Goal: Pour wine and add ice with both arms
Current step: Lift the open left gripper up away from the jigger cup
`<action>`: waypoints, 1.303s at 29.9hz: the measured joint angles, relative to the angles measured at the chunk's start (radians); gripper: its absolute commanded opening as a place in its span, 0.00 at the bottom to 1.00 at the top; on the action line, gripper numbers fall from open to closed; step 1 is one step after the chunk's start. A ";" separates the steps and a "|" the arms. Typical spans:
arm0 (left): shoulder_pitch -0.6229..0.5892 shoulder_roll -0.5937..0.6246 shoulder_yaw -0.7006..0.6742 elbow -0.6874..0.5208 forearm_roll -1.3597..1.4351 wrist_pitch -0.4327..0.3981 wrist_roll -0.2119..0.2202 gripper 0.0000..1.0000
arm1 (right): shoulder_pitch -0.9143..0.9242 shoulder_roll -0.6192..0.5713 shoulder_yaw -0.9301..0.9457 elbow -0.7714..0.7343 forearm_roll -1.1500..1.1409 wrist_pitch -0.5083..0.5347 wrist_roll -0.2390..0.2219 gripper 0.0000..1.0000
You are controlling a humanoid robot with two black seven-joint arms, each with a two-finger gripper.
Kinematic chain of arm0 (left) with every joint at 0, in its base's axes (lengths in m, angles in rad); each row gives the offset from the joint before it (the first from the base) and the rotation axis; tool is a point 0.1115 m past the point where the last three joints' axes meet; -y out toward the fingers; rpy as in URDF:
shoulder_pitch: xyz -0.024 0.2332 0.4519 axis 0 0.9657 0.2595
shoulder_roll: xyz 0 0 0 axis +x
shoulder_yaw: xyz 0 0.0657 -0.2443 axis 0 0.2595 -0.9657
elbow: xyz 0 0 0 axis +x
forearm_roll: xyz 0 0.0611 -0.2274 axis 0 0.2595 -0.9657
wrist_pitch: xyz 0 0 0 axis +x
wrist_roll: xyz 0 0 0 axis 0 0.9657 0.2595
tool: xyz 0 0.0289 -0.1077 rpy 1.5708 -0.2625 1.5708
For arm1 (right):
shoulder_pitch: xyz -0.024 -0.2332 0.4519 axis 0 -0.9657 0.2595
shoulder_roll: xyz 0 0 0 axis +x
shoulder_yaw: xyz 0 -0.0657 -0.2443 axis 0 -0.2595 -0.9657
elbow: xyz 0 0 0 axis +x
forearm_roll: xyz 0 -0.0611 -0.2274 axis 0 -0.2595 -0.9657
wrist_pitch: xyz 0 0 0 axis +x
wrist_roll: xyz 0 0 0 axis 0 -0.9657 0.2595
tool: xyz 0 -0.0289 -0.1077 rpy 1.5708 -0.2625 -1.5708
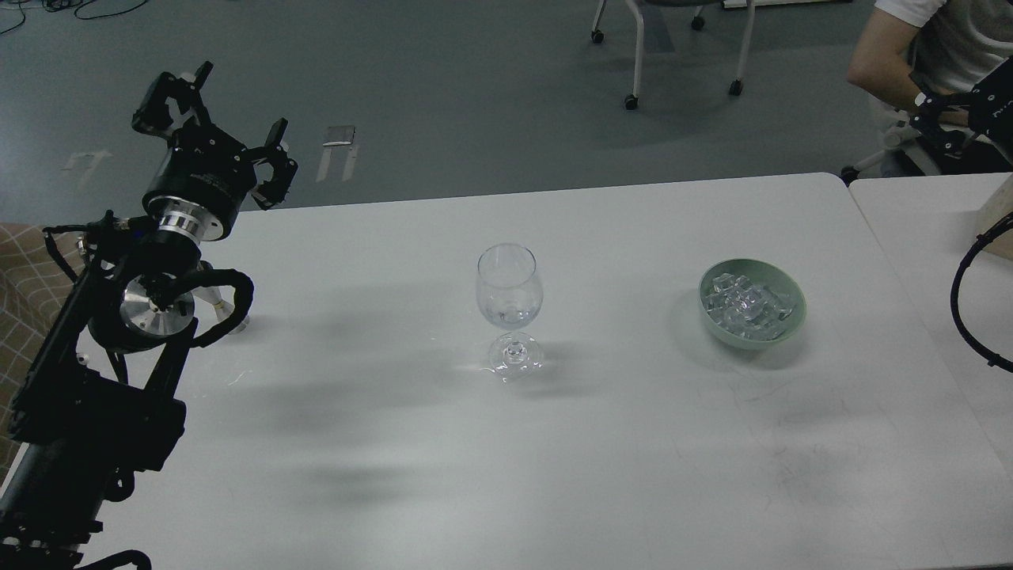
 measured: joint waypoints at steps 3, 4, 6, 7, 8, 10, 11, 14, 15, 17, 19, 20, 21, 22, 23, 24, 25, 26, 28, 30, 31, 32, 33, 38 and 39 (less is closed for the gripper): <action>-0.031 0.051 0.063 0.003 0.059 -0.002 -0.001 0.94 | -0.010 0.000 0.007 0.039 0.000 0.003 0.000 1.00; -0.039 0.070 0.077 0.006 0.084 -0.004 -0.004 0.95 | -0.011 0.000 0.007 0.048 0.000 0.003 0.000 1.00; -0.050 0.108 0.099 0.019 0.144 -0.009 -0.011 0.95 | -0.012 0.001 0.008 0.060 0.000 0.003 0.000 1.00; -0.051 0.124 0.107 0.037 0.181 -0.011 -0.014 0.95 | -0.012 0.002 0.008 0.067 0.000 0.003 0.000 1.00; -0.051 0.133 0.114 0.048 0.208 -0.012 -0.015 0.95 | -0.012 0.003 0.008 0.074 0.000 0.003 0.000 1.00; -0.053 0.143 0.123 0.068 0.244 -0.015 -0.017 0.95 | -0.012 0.003 0.008 0.082 0.000 0.003 0.000 1.00; -0.054 0.145 0.124 0.072 0.252 -0.015 -0.017 0.96 | -0.011 0.003 0.008 0.084 -0.001 0.003 0.000 1.00; -0.052 0.158 0.133 0.082 0.276 -0.016 -0.012 0.97 | -0.005 0.003 0.008 0.085 -0.003 0.004 -0.001 1.00; -0.051 0.167 0.143 0.086 0.293 -0.018 -0.010 0.97 | -0.004 0.003 0.008 0.085 -0.004 0.004 -0.002 1.00; -0.052 0.193 0.173 0.096 0.337 -0.029 -0.009 0.97 | 0.000 0.002 0.008 0.082 -0.004 0.004 -0.004 1.00; -0.056 0.227 0.193 0.100 0.363 -0.044 -0.007 0.97 | 0.005 0.002 0.008 0.077 -0.005 0.004 -0.004 1.00; -0.057 0.240 0.200 0.100 0.369 -0.052 -0.005 0.97 | 0.009 0.002 0.007 0.074 -0.005 0.004 -0.004 1.00; -0.058 0.250 0.203 0.100 0.371 -0.059 -0.003 0.97 | 0.014 0.002 0.006 0.072 -0.005 0.004 -0.004 1.00; -0.059 0.258 0.204 0.100 0.372 -0.066 0.000 0.97 | 0.017 0.002 0.005 0.071 -0.005 0.004 -0.004 1.00; -0.060 0.262 0.204 0.100 0.372 -0.072 0.003 0.97 | 0.019 0.003 0.004 0.068 -0.005 0.004 -0.004 1.00; -0.060 0.265 0.202 0.100 0.370 -0.079 0.005 0.97 | 0.019 0.004 0.004 0.065 -0.005 0.004 -0.004 1.00; -0.060 0.267 0.198 0.100 0.368 -0.085 0.007 0.97 | 0.019 0.005 0.004 0.062 -0.005 0.004 -0.004 1.00; -0.060 0.268 0.194 0.101 0.367 -0.094 0.007 0.97 | 0.020 0.007 0.004 0.059 -0.005 0.004 -0.004 1.00; -0.061 0.269 0.188 0.101 0.366 -0.109 0.003 0.97 | 0.021 0.013 0.004 0.055 -0.005 0.004 -0.004 1.00; -0.063 0.266 0.185 0.101 0.366 -0.113 -0.006 0.97 | 0.022 0.015 0.005 0.054 -0.006 0.004 -0.004 1.00; -0.067 0.264 0.184 0.101 0.366 -0.112 -0.011 0.97 | 0.022 0.015 0.005 0.054 -0.007 0.004 -0.004 1.00; -0.074 0.262 0.183 0.101 0.366 -0.111 -0.015 0.97 | 0.023 0.015 0.005 0.056 -0.007 0.004 -0.004 1.00; -0.081 0.261 0.183 0.101 0.366 -0.111 -0.017 0.97 | 0.024 0.015 0.005 0.058 -0.007 0.004 -0.005 1.00; -0.135 0.262 0.183 0.107 0.365 -0.118 -0.018 0.97 | 0.026 0.006 0.003 0.057 -0.007 0.004 -0.011 1.00; -0.145 0.262 0.183 0.111 0.361 -0.121 -0.018 0.94 | 0.027 0.005 0.003 0.057 -0.007 0.004 -0.011 1.00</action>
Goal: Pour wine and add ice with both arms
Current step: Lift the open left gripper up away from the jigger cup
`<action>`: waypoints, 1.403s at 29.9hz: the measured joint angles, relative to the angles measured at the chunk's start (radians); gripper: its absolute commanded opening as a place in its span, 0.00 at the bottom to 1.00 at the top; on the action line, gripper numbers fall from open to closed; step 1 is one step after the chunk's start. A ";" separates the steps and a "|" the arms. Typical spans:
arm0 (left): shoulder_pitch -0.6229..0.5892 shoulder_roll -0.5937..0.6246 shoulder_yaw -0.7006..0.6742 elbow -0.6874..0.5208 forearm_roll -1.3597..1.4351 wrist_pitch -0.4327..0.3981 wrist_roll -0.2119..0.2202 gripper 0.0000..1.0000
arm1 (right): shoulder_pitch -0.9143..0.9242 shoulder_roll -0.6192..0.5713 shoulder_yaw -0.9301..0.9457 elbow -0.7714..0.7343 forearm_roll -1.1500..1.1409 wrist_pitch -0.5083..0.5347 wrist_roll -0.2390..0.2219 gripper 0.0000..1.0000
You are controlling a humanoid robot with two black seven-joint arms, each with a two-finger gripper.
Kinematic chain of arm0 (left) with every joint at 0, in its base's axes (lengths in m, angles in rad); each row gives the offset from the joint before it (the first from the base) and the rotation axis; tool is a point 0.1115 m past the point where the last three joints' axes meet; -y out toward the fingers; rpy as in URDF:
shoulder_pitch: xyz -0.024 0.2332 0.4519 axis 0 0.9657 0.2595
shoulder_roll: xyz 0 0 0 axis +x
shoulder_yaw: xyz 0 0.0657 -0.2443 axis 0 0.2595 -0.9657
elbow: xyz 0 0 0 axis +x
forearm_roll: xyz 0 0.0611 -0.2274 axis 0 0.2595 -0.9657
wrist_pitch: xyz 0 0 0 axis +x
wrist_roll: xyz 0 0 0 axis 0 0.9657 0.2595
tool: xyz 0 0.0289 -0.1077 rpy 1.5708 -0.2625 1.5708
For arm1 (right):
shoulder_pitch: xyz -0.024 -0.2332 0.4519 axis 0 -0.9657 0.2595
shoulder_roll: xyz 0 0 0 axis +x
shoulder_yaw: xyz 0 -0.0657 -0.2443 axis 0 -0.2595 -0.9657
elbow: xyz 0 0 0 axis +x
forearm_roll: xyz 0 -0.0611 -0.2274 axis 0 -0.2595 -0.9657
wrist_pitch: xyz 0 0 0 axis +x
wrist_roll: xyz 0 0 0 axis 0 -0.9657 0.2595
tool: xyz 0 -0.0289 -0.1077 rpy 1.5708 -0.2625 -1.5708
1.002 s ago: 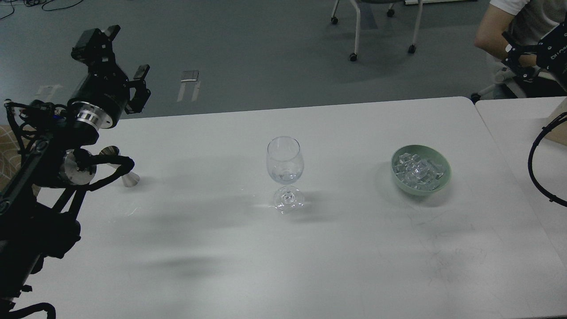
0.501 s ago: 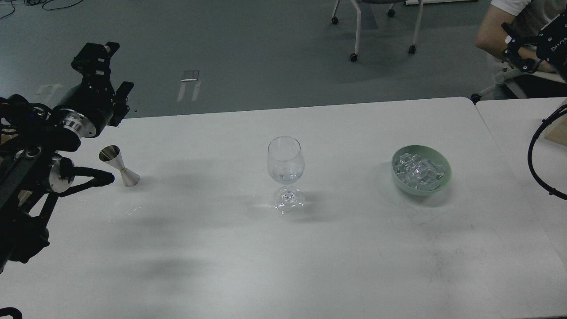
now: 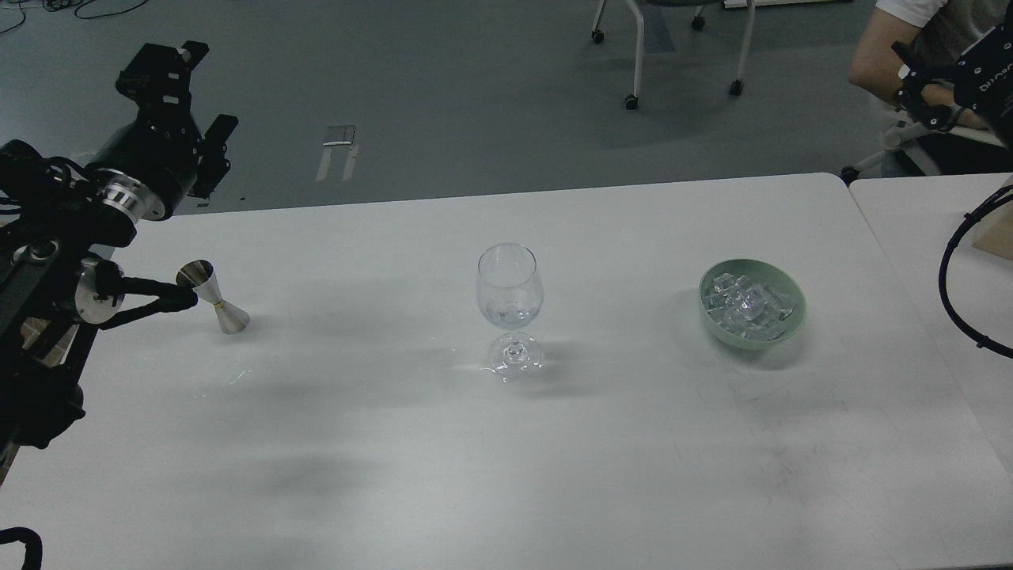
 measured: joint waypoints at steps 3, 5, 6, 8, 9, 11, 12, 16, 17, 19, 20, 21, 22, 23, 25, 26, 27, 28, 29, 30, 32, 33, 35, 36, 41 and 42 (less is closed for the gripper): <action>-0.013 0.003 0.000 0.010 -0.037 -0.023 -0.001 0.91 | 0.003 -0.002 0.000 0.004 0.000 -0.003 -0.002 1.00; -0.015 0.004 -0.004 0.014 -0.070 -0.052 -0.004 0.91 | 0.006 -0.004 -0.001 0.010 0.000 -0.004 -0.003 1.00; -0.015 0.004 -0.011 0.018 -0.088 -0.069 -0.006 0.91 | 0.007 -0.004 -0.002 0.012 0.000 -0.004 -0.003 1.00; -0.011 -0.001 -0.040 0.043 -0.129 -0.096 -0.025 0.92 | 0.008 -0.004 -0.005 0.013 -0.001 -0.005 -0.004 1.00; -0.004 -0.009 -0.058 0.060 -0.156 -0.104 -0.043 0.97 | 0.008 -0.004 -0.006 0.013 -0.002 -0.005 -0.004 1.00; 0.011 -0.027 -0.086 0.086 -0.213 -0.111 -0.077 0.98 | 0.008 -0.004 -0.007 0.012 -0.003 -0.005 -0.004 1.00; 0.024 -0.038 -0.096 0.097 -0.248 -0.112 -0.091 0.98 | 0.008 -0.005 -0.008 0.012 -0.004 -0.005 -0.003 1.00; 0.088 -0.049 -0.110 0.100 -0.341 -0.114 -0.105 0.98 | 0.003 -0.006 -0.012 0.009 -0.007 -0.005 -0.002 1.00; 0.095 -0.049 -0.111 0.096 -0.348 -0.113 -0.106 0.98 | 0.001 -0.006 -0.013 0.009 -0.008 -0.005 -0.002 1.00; 0.101 -0.049 -0.111 0.094 -0.358 -0.111 -0.106 0.98 | -0.004 -0.012 -0.013 0.009 -0.016 -0.005 -0.002 1.00; 0.103 -0.049 -0.111 0.094 -0.360 -0.112 -0.106 0.98 | -0.006 -0.018 -0.013 0.009 -0.022 -0.005 -0.002 1.00; 0.106 -0.049 -0.111 0.094 -0.362 -0.115 -0.106 0.98 | -0.007 -0.023 -0.013 0.009 -0.030 -0.004 -0.002 1.00; 0.108 -0.048 -0.111 0.095 -0.363 -0.119 -0.106 0.98 | -0.008 -0.028 -0.013 0.009 -0.044 -0.003 -0.001 1.00; 0.109 -0.045 -0.113 0.097 -0.364 -0.123 -0.106 0.98 | -0.008 -0.032 -0.014 0.009 -0.059 -0.002 -0.001 1.00; 0.112 -0.043 -0.123 0.101 -0.365 -0.128 -0.107 0.98 | -0.003 -0.034 -0.014 0.010 -0.105 -0.002 0.000 1.00; 0.112 -0.042 -0.134 0.102 -0.366 -0.131 -0.108 0.98 | -0.001 -0.034 -0.014 0.012 -0.137 -0.002 0.002 1.00; 0.113 -0.042 -0.148 0.104 -0.366 -0.136 -0.108 0.98 | 0.000 -0.034 -0.014 0.013 -0.170 -0.002 0.002 1.00; 0.114 -0.042 -0.166 0.104 -0.367 -0.141 -0.108 0.98 | 0.003 -0.033 -0.014 0.013 -0.212 -0.005 0.003 1.00; 0.114 -0.045 -0.176 0.104 -0.368 -0.145 -0.108 0.98 | 0.005 -0.031 -0.014 0.014 -0.246 -0.007 0.003 1.00; 0.116 -0.049 -0.188 0.102 -0.372 -0.149 -0.108 0.98 | 0.006 -0.030 -0.014 0.015 -0.276 -0.008 0.004 1.00; 0.127 -0.056 -0.210 0.086 -0.392 -0.151 -0.107 0.98 | 0.009 -0.029 -0.014 0.019 -0.333 -0.009 0.004 1.00; 0.137 -0.058 -0.218 0.075 -0.407 -0.151 -0.107 0.98 | 0.009 -0.029 -0.016 0.024 -0.371 -0.009 0.004 1.00; 0.149 -0.062 -0.226 0.051 -0.426 -0.153 -0.106 0.98 | 0.012 -0.029 -0.025 0.037 -0.445 -0.009 0.004 1.00; 0.153 -0.064 -0.228 0.044 -0.430 -0.154 -0.106 0.98 | 0.014 -0.030 -0.036 0.046 -0.485 -0.009 0.004 1.00; 0.173 -0.076 -0.230 0.020 -0.434 -0.153 -0.106 0.98 | 0.049 -0.035 -0.113 0.089 -0.695 -0.009 0.007 1.00; 0.178 -0.078 -0.231 0.013 -0.434 -0.150 -0.106 0.98 | 0.059 -0.035 -0.128 0.093 -0.738 -0.009 0.008 1.00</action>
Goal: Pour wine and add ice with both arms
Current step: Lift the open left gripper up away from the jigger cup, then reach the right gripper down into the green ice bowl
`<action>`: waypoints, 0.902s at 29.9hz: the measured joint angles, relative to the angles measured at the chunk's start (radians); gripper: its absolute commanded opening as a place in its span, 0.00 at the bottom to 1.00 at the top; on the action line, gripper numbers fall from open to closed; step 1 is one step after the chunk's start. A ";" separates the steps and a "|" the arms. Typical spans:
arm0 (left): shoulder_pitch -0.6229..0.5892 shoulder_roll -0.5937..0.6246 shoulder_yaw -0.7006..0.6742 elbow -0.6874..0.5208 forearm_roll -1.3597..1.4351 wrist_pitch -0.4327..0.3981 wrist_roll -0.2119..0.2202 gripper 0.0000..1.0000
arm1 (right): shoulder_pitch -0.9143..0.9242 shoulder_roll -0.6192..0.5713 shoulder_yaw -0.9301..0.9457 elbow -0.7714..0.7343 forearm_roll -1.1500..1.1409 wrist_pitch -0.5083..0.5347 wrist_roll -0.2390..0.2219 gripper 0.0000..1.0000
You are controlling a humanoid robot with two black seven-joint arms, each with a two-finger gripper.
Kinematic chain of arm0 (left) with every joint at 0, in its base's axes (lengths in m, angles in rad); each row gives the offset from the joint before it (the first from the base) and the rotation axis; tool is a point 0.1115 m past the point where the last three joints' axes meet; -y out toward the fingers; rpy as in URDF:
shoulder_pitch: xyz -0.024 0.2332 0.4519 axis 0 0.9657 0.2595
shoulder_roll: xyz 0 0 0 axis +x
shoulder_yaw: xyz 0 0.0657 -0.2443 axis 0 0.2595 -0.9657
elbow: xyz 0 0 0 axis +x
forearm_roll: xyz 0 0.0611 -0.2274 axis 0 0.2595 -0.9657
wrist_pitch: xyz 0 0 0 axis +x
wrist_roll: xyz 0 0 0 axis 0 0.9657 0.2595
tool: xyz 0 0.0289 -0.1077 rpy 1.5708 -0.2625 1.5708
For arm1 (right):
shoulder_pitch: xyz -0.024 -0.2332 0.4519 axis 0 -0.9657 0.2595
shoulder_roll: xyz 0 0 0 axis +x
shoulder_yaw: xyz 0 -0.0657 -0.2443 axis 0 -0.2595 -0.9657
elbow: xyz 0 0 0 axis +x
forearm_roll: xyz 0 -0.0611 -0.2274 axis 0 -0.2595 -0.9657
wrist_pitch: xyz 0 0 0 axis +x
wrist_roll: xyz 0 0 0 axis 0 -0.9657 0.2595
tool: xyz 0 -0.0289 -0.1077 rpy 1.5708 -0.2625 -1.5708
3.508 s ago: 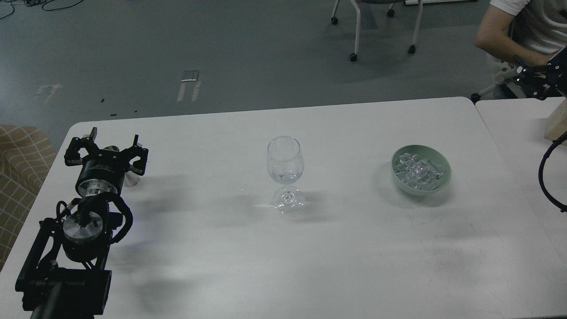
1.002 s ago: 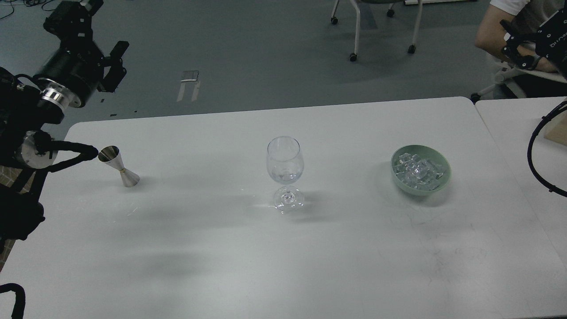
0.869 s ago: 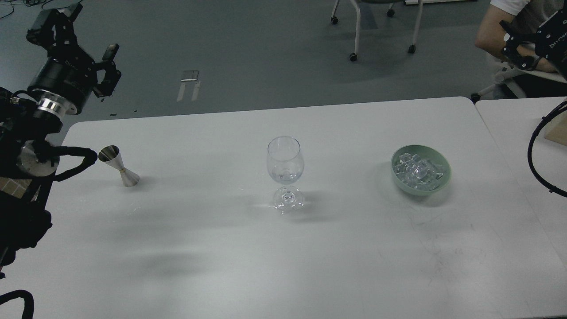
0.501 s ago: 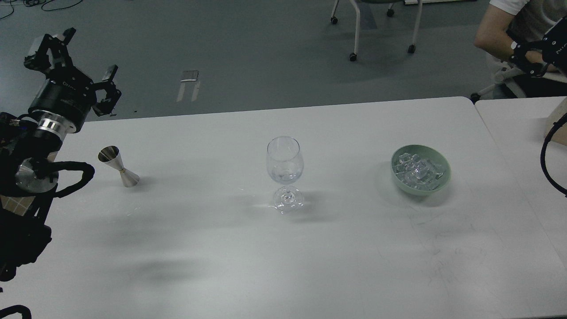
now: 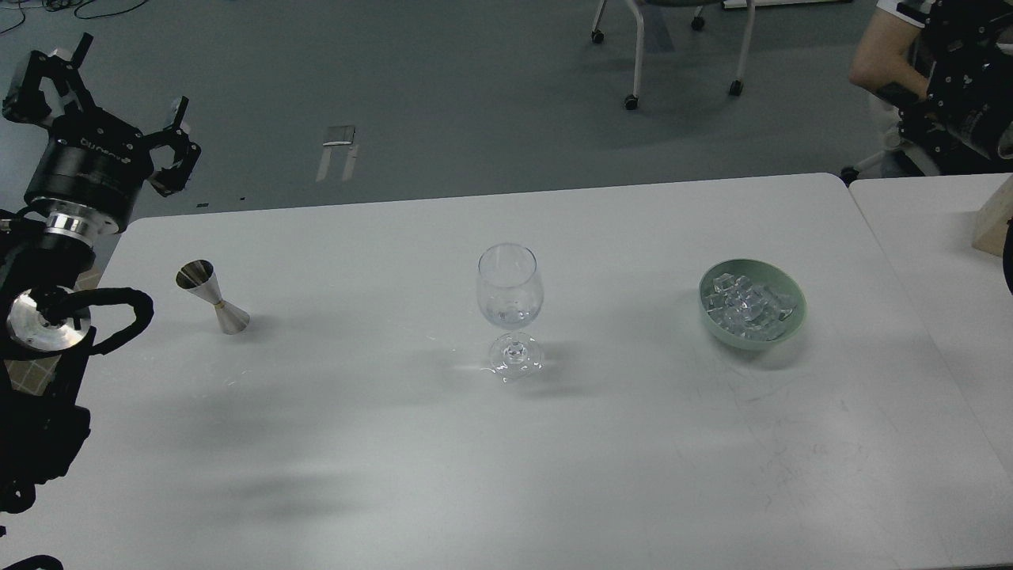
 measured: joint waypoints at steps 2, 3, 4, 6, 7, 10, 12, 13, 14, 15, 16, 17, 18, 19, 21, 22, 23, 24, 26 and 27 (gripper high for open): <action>0.012 -0.006 -0.003 -0.015 0.000 0.003 0.000 0.98 | 0.017 0.000 -0.025 0.006 -0.059 0.000 0.002 1.00; 0.017 -0.008 -0.006 -0.021 0.000 0.003 0.000 0.98 | 0.030 0.000 -0.047 0.013 -0.087 0.000 0.003 1.00; 0.024 -0.012 -0.007 -0.028 0.000 0.003 0.000 0.98 | 0.043 0.000 -0.074 0.022 -0.114 0.000 0.003 1.00; 0.034 -0.014 -0.011 -0.039 0.000 -0.001 0.000 0.98 | 0.077 -0.004 -0.138 0.046 -0.179 0.000 0.004 1.00; 0.039 -0.015 -0.015 -0.043 0.000 -0.003 0.000 0.98 | 0.096 -0.007 -0.170 0.059 -0.212 0.000 0.005 1.00; 0.048 -0.015 -0.027 -0.049 0.000 -0.011 0.000 0.98 | 0.157 -0.036 -0.276 0.106 -0.325 0.002 0.009 1.00; 0.049 -0.015 -0.030 -0.050 0.000 -0.016 0.000 0.98 | 0.194 -0.075 -0.365 0.152 -0.393 0.004 0.021 1.00; 0.050 -0.015 -0.030 -0.050 0.000 -0.017 0.000 0.98 | 0.210 -0.096 -0.404 0.171 -0.418 0.004 0.028 1.00; 0.050 -0.015 -0.031 -0.051 0.000 -0.018 0.000 0.98 | 0.222 -0.115 -0.437 0.182 -0.436 0.005 0.036 1.00; 0.050 -0.015 -0.031 -0.051 0.000 -0.018 0.000 0.98 | 0.236 -0.136 -0.473 0.189 -0.451 0.006 0.044 1.00; 0.050 -0.015 -0.031 -0.051 0.000 -0.018 0.000 0.98 | 0.252 -0.153 -0.514 0.193 -0.461 0.008 0.053 1.00; 0.050 -0.016 -0.031 -0.051 0.000 -0.018 0.000 0.98 | 0.268 -0.164 -0.557 0.197 -0.467 0.009 0.060 0.99; 0.050 -0.016 -0.031 -0.051 0.000 -0.018 0.000 0.98 | 0.287 -0.173 -0.606 0.201 -0.471 0.010 0.066 0.98; 0.050 -0.017 -0.031 -0.051 0.000 -0.017 0.000 0.98 | 0.306 -0.177 -0.653 0.204 -0.473 0.010 0.070 0.97; 0.050 -0.017 -0.031 -0.049 0.000 -0.016 0.000 0.98 | 0.335 -0.182 -0.731 0.208 -0.478 0.010 0.072 0.97; 0.050 -0.017 -0.031 -0.049 0.000 -0.015 0.000 0.98 | 0.348 -0.185 -0.771 0.215 -0.492 0.010 0.073 0.97; 0.050 -0.017 -0.031 -0.048 0.000 -0.014 0.000 0.98 | 0.358 -0.192 -0.808 0.231 -0.523 0.010 0.073 0.97; 0.050 -0.017 -0.031 -0.048 0.000 -0.012 0.000 0.98 | 0.364 -0.201 -0.833 0.248 -0.555 0.010 0.073 0.96; 0.050 -0.018 -0.031 -0.047 0.000 -0.008 0.000 0.98 | 0.369 -0.233 -0.865 0.299 -0.647 0.010 0.073 0.91; 0.051 -0.018 -0.031 -0.047 0.000 -0.007 0.000 0.98 | 0.368 -0.245 -0.870 0.316 -0.676 0.010 0.073 0.89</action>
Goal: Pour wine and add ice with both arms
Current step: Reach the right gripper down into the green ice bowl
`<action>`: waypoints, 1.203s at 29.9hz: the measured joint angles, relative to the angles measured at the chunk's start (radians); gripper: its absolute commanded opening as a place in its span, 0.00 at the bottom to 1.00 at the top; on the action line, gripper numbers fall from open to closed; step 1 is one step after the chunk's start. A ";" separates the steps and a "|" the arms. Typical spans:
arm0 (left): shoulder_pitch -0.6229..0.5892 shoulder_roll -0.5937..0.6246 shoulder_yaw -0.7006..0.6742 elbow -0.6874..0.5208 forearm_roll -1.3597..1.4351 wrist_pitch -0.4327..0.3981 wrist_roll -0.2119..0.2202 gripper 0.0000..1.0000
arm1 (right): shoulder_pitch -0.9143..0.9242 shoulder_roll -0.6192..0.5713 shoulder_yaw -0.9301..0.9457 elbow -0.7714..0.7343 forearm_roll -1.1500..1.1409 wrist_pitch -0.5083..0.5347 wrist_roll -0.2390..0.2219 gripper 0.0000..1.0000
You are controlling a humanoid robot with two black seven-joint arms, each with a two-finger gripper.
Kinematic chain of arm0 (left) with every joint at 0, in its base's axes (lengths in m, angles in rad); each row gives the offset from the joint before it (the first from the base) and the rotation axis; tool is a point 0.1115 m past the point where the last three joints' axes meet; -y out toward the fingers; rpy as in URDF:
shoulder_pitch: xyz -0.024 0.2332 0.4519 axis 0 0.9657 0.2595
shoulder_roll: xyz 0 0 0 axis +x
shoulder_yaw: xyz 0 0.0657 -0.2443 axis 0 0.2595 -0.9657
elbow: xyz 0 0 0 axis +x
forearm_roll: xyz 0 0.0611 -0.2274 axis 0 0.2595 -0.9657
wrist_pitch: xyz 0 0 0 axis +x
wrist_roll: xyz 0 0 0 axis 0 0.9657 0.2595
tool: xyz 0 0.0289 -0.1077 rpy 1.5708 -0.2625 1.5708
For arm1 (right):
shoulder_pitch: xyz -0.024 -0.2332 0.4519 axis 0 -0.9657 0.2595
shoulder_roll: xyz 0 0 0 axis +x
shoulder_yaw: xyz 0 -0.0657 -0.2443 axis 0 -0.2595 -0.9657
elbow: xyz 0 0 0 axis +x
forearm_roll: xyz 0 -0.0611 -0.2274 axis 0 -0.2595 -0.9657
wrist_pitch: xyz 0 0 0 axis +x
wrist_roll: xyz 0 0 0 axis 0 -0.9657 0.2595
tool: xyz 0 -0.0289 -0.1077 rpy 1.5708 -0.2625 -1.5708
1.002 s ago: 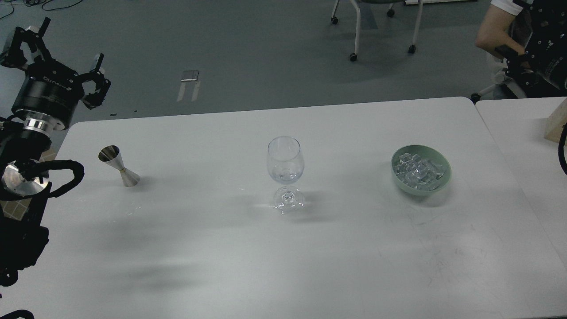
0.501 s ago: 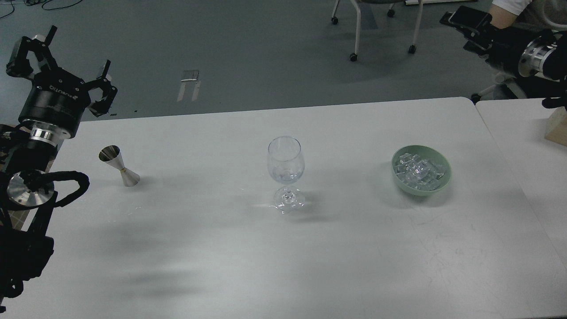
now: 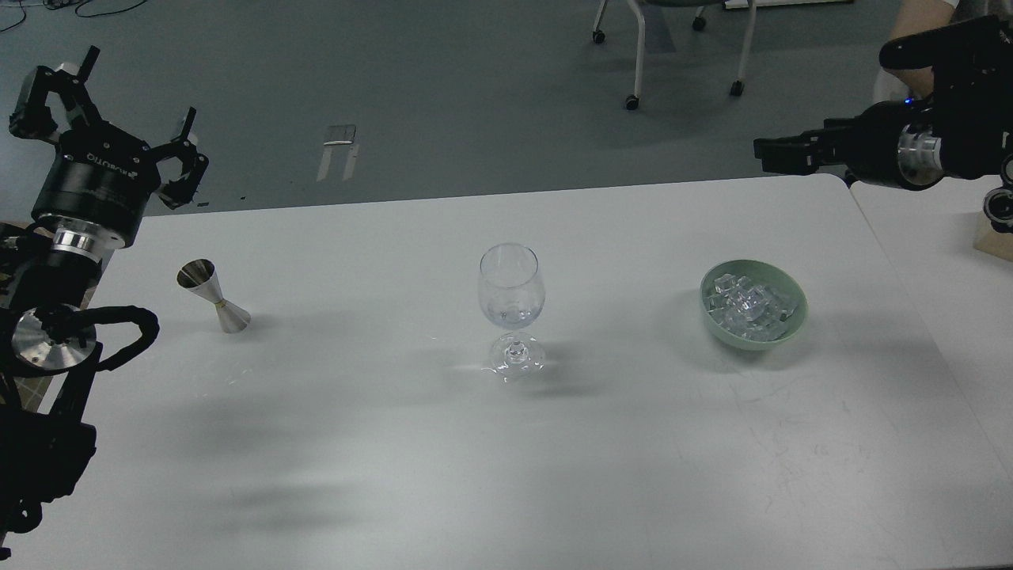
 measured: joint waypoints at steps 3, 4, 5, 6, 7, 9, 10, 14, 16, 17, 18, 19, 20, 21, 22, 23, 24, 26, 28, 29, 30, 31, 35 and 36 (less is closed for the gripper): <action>0.001 -0.006 0.000 0.004 0.000 0.001 -0.003 0.98 | -0.008 -0.017 -0.012 0.036 -0.055 -0.002 0.000 0.74; 0.002 -0.012 0.000 0.006 0.000 0.001 -0.004 0.98 | -0.012 -0.017 -0.019 0.041 -0.062 -0.002 0.000 0.71; 0.002 -0.016 0.000 0.007 0.000 0.001 -0.004 0.98 | -0.015 -0.016 -0.032 0.044 -0.067 -0.001 0.000 0.67; 0.002 -0.021 0.000 0.008 0.000 0.001 -0.004 0.98 | -0.016 -0.014 -0.045 0.045 -0.070 -0.001 -0.001 0.65; 0.003 -0.024 0.000 0.008 0.000 0.001 -0.004 0.98 | -0.016 -0.010 -0.065 0.045 -0.072 0.000 -0.001 0.60; 0.003 -0.026 0.000 0.008 0.000 0.001 -0.005 0.98 | -0.016 0.002 -0.108 0.040 -0.075 0.000 -0.002 0.59; 0.003 -0.027 0.000 0.008 0.000 0.001 -0.005 0.98 | -0.016 0.009 -0.122 0.037 -0.075 0.000 -0.002 0.60; 0.003 -0.027 -0.005 0.011 0.000 -0.002 -0.005 0.98 | -0.043 0.031 -0.148 0.040 -0.074 -0.003 0.002 0.73; 0.007 -0.027 -0.005 0.014 0.000 -0.004 -0.005 0.98 | -0.070 0.033 -0.148 0.041 -0.073 -0.004 0.008 0.79; 0.010 -0.027 -0.005 0.014 0.000 -0.005 -0.005 0.98 | -0.081 0.034 -0.148 0.042 -0.073 -0.004 0.010 0.80; 0.013 -0.027 -0.005 0.014 0.000 -0.006 -0.005 0.98 | -0.091 0.035 -0.148 0.043 -0.073 -0.004 0.011 0.80; 0.016 -0.027 -0.005 0.014 0.000 -0.006 -0.005 0.98 | -0.099 0.036 -0.148 0.043 -0.073 -0.004 0.011 0.80; 0.017 -0.028 -0.005 0.014 0.000 -0.006 -0.005 0.98 | -0.108 0.037 -0.147 0.043 -0.073 -0.004 0.011 0.79; 0.018 -0.028 -0.005 0.014 0.000 -0.006 -0.006 0.98 | -0.119 0.039 -0.145 0.044 -0.073 -0.005 0.012 0.79; 0.018 -0.029 -0.005 0.014 0.000 -0.006 -0.007 0.98 | -0.129 0.040 -0.143 0.044 -0.073 -0.005 0.012 0.78; 0.018 -0.030 -0.006 0.015 0.000 -0.004 -0.009 0.98 | -0.139 0.041 -0.141 0.044 -0.073 -0.005 0.012 0.78; 0.019 -0.030 -0.006 0.016 0.000 -0.003 -0.010 0.98 | -0.146 0.042 -0.136 0.044 -0.073 -0.006 0.012 0.78; 0.021 -0.030 -0.006 0.018 0.000 -0.003 -0.012 0.98 | -0.156 0.044 -0.133 0.044 -0.073 -0.009 0.012 0.78; 0.024 -0.032 -0.007 0.023 0.000 -0.004 -0.012 0.98 | -0.165 0.053 -0.131 0.042 -0.073 -0.013 0.012 0.76; 0.025 -0.036 -0.007 0.026 0.000 -0.005 -0.012 0.98 | -0.169 0.063 -0.131 0.041 -0.073 -0.015 0.012 0.76; 0.026 -0.042 -0.007 0.027 0.001 -0.006 -0.012 0.98 | -0.172 0.078 -0.131 0.039 -0.073 -0.016 0.010 0.76; 0.026 -0.049 -0.007 0.028 0.001 -0.006 -0.012 0.98 | -0.175 0.090 -0.131 0.038 -0.073 -0.018 0.008 0.76; 0.026 -0.059 -0.007 0.030 0.004 -0.006 -0.013 0.98 | -0.196 0.117 -0.132 0.029 -0.077 -0.018 -0.001 0.76; 0.027 -0.059 -0.007 0.030 0.004 -0.006 -0.013 0.98 | -0.202 0.119 -0.133 0.029 -0.077 -0.018 -0.001 0.76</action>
